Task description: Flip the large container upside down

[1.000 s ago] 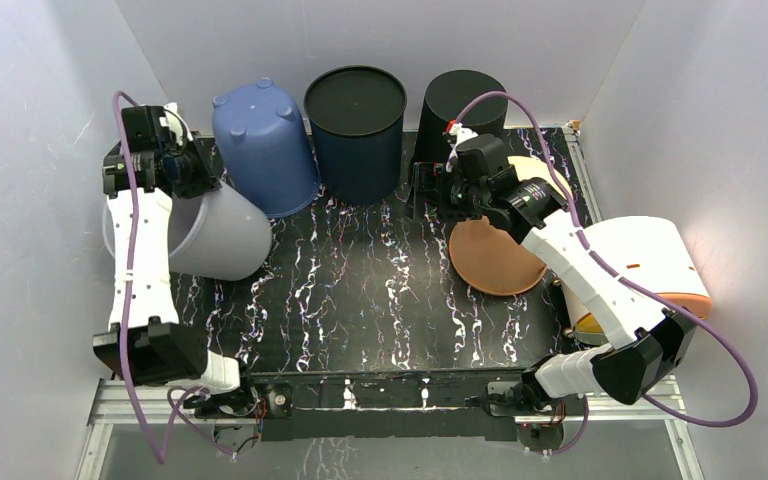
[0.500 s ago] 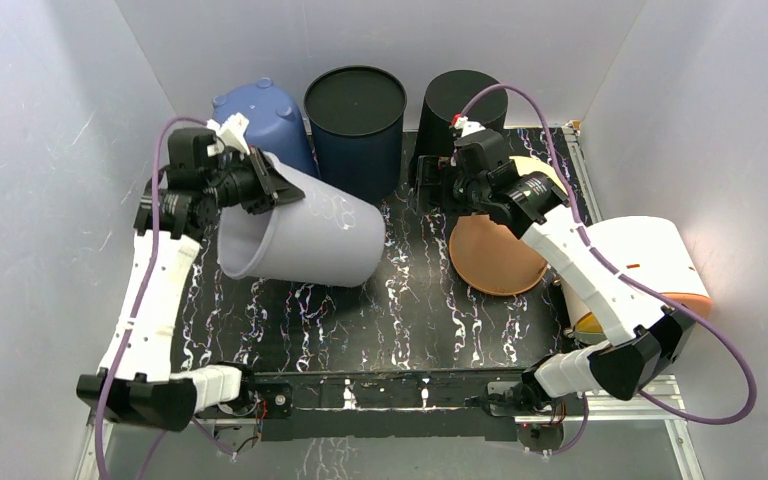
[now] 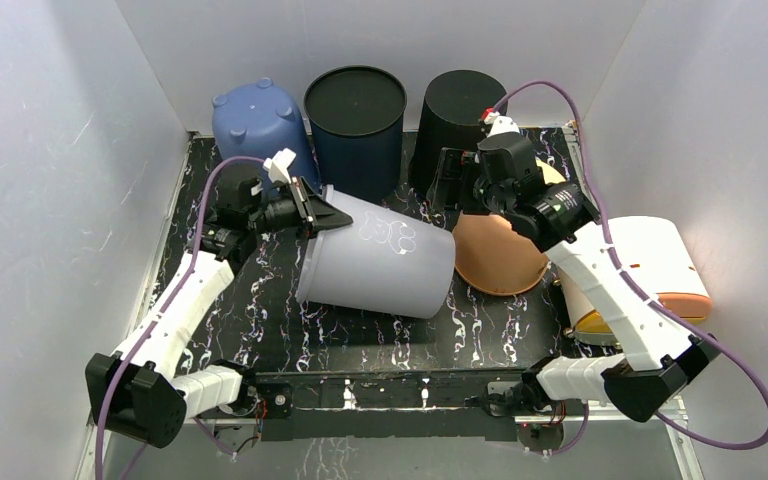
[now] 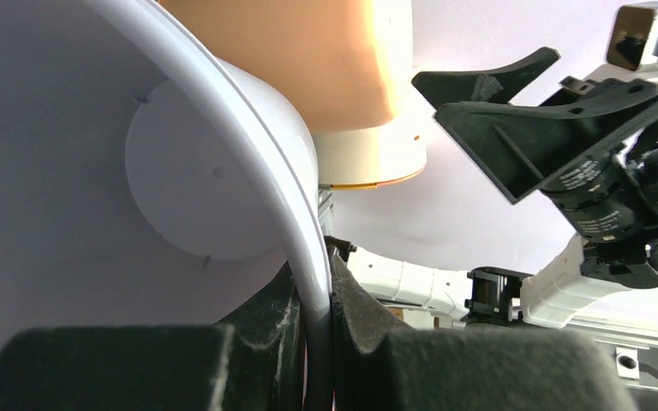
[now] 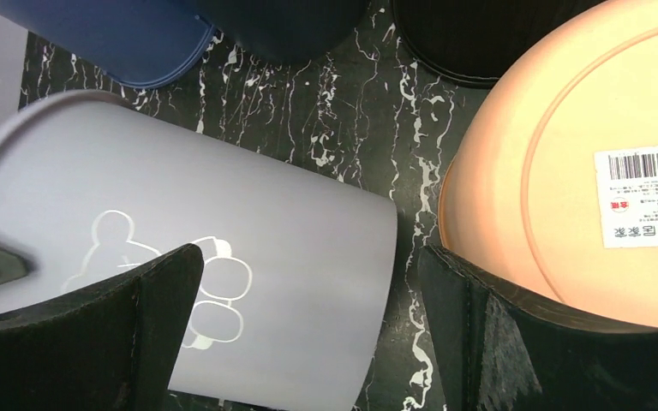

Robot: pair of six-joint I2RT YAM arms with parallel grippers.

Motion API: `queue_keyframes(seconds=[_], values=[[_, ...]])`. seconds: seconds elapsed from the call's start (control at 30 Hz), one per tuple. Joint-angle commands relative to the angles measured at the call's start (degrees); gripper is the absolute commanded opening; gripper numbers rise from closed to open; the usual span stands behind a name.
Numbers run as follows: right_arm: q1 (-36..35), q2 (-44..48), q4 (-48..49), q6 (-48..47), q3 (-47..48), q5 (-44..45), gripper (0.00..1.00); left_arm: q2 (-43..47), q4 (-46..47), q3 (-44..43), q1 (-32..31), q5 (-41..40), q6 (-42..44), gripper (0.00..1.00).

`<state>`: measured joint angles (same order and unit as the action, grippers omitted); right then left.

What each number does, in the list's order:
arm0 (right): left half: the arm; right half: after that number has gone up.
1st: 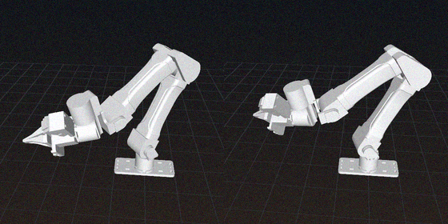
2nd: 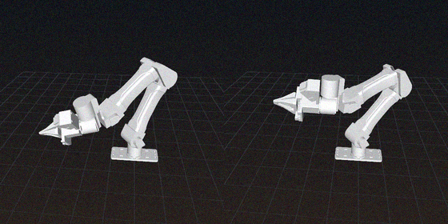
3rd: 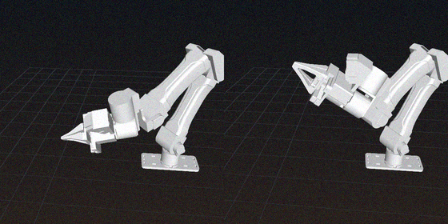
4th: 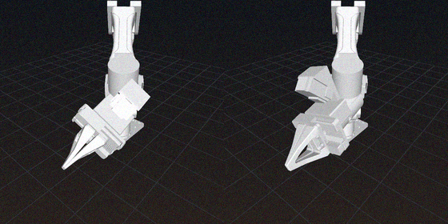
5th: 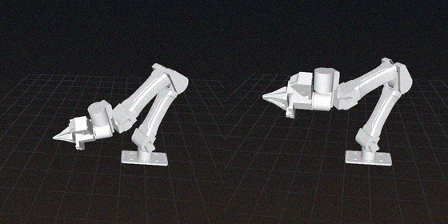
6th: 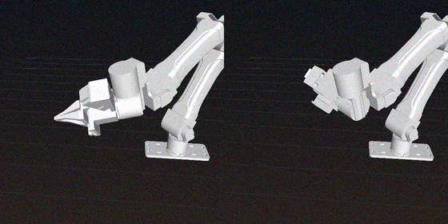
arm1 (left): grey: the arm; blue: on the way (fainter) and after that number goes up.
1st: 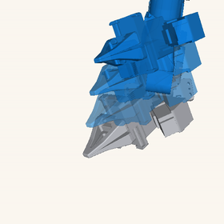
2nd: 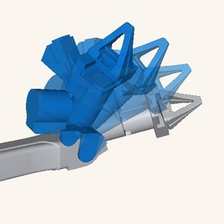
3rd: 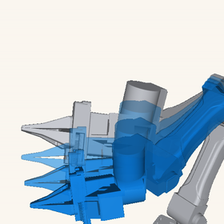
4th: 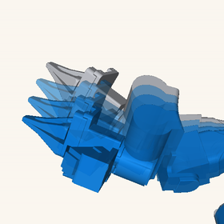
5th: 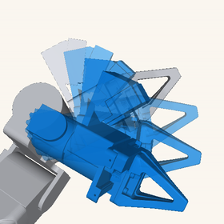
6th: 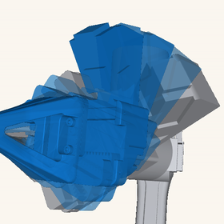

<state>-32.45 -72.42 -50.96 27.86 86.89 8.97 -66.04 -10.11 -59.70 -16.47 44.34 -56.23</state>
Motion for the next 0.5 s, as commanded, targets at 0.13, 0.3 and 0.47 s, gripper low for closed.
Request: queue_keyframes(seconds=[0.13, 0.3, 0.47], values=[[0.37, 2.61, 2.76, 2.68, -0.40, -1.16, 0.98, 0.86, 3.33, 4.76, -0.72, 0.07, 2.71, 0.00], [0.42, 3.97, 1.10, 3.96, -3.36, -4.66, 0.98, -0.85, -4.35, 4.01, -0.72, -1.34, 9.60, 0.39], [0.40, 7.38, 0.95, 6.68, -9.23, -8.06, 0.98, -1.69, -13.41, 1.15, -0.67, -5.44, 17.43, 0.53]])
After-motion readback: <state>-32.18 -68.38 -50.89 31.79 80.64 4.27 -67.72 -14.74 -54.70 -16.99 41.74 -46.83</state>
